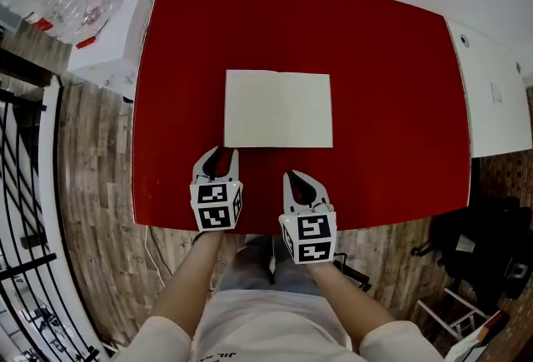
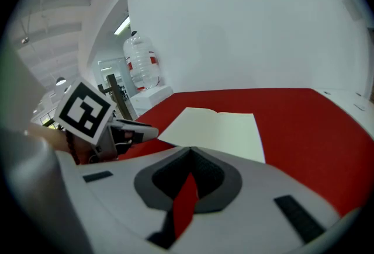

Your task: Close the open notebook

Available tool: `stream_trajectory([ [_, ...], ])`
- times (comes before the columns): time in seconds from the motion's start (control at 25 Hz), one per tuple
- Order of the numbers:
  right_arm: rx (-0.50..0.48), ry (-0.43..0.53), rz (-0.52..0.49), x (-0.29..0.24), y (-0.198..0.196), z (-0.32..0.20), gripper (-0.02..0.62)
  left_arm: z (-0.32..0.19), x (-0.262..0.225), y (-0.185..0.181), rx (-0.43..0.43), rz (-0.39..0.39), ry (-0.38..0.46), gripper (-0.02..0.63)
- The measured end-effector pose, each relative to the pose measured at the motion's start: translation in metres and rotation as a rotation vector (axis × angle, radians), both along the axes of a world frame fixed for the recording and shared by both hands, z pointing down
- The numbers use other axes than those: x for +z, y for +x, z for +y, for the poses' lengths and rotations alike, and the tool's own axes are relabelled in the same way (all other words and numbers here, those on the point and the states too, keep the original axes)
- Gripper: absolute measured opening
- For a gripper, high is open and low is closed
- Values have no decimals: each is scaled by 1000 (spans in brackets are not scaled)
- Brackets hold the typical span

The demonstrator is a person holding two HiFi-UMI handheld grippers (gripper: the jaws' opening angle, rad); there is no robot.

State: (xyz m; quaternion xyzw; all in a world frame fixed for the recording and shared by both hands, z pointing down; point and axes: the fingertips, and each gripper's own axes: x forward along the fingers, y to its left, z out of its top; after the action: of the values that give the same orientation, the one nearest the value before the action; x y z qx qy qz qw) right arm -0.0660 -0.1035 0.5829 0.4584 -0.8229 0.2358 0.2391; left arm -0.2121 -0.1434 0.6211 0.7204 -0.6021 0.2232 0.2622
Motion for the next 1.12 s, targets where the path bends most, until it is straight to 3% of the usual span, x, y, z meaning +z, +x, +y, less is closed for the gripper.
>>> stream_trajectory([
  [0.28, -21, -8, 6, 8, -6, -1, 5, -10, 35, -8, -44, 109, -100, 169],
  [0.6, -32, -11, 14, 12, -6, -3, 5, -13, 51, -10, -101, 214, -148, 167],
  [0.8, -38, -15, 15, 15, -8, -2, 5, -14, 54, -19, -142, 217, -156, 52],
  [1.12, -43, -19, 11, 18, -12, -1, 5, -13, 50, -21, -153, 200, -138, 15],
])
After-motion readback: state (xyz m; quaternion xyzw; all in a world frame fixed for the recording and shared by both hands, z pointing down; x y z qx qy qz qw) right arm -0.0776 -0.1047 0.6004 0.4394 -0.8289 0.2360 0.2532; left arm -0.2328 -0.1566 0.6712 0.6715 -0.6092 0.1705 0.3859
